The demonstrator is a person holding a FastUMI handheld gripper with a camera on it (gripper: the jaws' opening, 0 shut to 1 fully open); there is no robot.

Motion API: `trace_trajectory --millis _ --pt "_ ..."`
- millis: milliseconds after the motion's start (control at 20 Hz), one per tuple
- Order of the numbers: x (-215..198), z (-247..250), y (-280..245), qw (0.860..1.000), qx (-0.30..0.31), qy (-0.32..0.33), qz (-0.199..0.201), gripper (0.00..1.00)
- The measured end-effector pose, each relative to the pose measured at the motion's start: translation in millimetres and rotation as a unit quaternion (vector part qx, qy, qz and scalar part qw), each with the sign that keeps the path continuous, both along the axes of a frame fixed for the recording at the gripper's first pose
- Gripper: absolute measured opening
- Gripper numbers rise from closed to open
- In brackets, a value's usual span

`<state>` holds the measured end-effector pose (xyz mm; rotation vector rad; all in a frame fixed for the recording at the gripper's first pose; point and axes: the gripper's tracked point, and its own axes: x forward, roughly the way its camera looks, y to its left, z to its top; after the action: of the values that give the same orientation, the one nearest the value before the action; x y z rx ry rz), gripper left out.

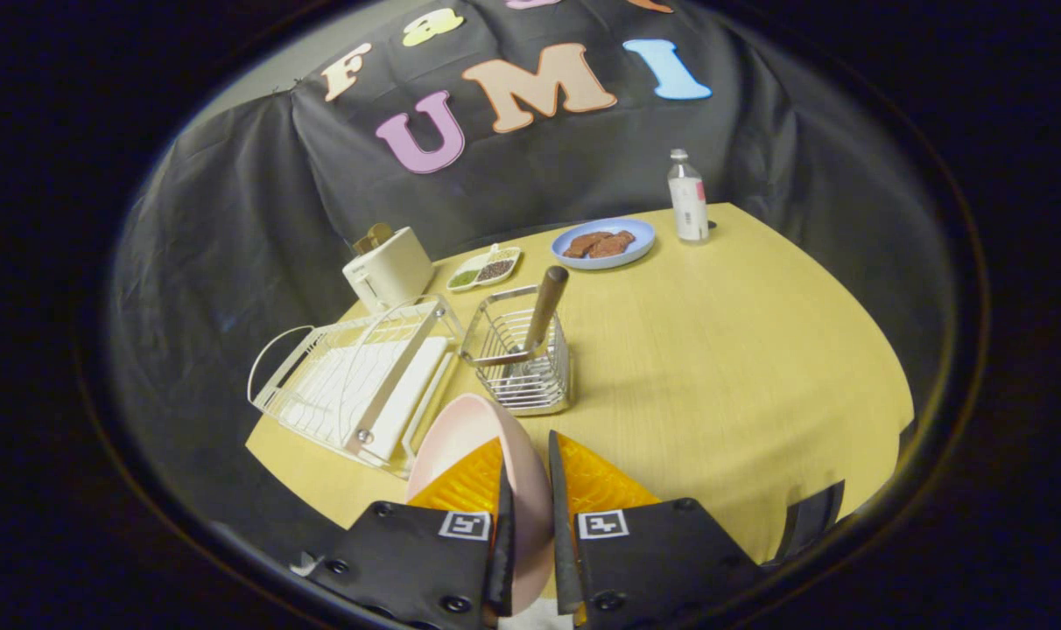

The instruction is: Take the plate from the dish rack, then take the spoon from the basket and place it into the plate.

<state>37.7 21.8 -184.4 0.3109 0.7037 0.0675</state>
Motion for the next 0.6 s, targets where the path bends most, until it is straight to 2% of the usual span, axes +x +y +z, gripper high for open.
trace_trajectory --millis 350,600 --pt "5 -63 -8 0.999 -0.026 0.035 0.002 0.18" --pt "8 -76 -11 0.999 -0.038 0.034 0.005 0.21"
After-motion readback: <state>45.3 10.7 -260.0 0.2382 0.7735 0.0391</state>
